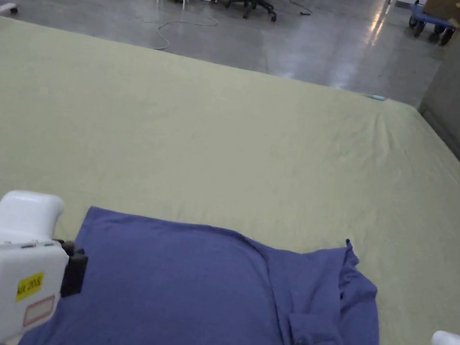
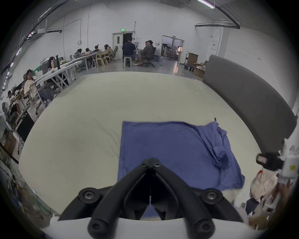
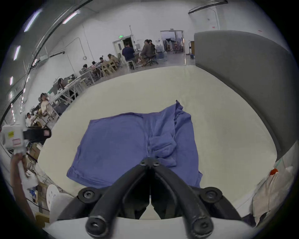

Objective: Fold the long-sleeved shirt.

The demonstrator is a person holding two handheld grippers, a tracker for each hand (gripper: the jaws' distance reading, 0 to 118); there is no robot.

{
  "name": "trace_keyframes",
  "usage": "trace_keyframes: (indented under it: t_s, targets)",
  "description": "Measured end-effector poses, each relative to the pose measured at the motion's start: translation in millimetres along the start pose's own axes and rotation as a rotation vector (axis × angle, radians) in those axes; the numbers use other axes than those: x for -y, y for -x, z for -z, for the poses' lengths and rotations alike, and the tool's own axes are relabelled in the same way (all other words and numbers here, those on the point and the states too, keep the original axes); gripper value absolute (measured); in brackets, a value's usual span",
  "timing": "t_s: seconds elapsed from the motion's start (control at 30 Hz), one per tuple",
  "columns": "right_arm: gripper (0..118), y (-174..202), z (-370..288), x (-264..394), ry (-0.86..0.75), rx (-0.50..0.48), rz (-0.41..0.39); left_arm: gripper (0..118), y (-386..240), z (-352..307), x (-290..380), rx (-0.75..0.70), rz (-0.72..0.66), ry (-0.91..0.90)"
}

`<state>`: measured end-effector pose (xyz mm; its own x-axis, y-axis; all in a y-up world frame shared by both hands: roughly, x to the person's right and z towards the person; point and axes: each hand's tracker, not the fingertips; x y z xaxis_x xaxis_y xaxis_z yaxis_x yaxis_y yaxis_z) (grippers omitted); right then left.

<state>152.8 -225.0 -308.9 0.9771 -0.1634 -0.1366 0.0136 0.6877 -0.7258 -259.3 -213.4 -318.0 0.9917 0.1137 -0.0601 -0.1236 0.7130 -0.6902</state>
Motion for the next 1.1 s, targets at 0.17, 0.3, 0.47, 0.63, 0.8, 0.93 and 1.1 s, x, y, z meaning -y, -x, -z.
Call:
trace_keyframes:
  t_s: [0.17,0.3,0.47,0.63,0.8,0.93,1.1]
  targets:
    - [0,4.5,3.7,-10.4,0.007,0.001,-0.042,0,21.5,76.7,-51.7,-0.045,-0.044,-0.025]
    - [0,-0.5,16.5,-15.5,0.024,0.002,-0.044,0,29.1,146.1,-76.9,-0.064,-0.056,0.046]
    - [0,-7.8,41.6,-21.1,0.035,-0.021,-0.015,14,39.0,222.9,-92.4,-0.040,-0.129,0.129]
    - [0,-13.3,60.3,-23.1,0.054,-0.054,0.007,114,47.4,275.5,-101.2,-0.094,-0.086,0.145]
    - [0,-14.2,70.4,-25.1,0.069,-0.053,0.018,114,65.4,324.4,-88.1,-0.195,-0.032,0.236]
    - [0,-17.0,76.8,-25.0,0.082,-0.048,0.033,109,79.9,339.1,-77.6,-0.136,-0.164,0.338]
    - [0,-39.3,98.0,-24.3,0.138,-0.054,0.110,41,69.2,330.4,-82.9,-0.207,0.021,0.297]
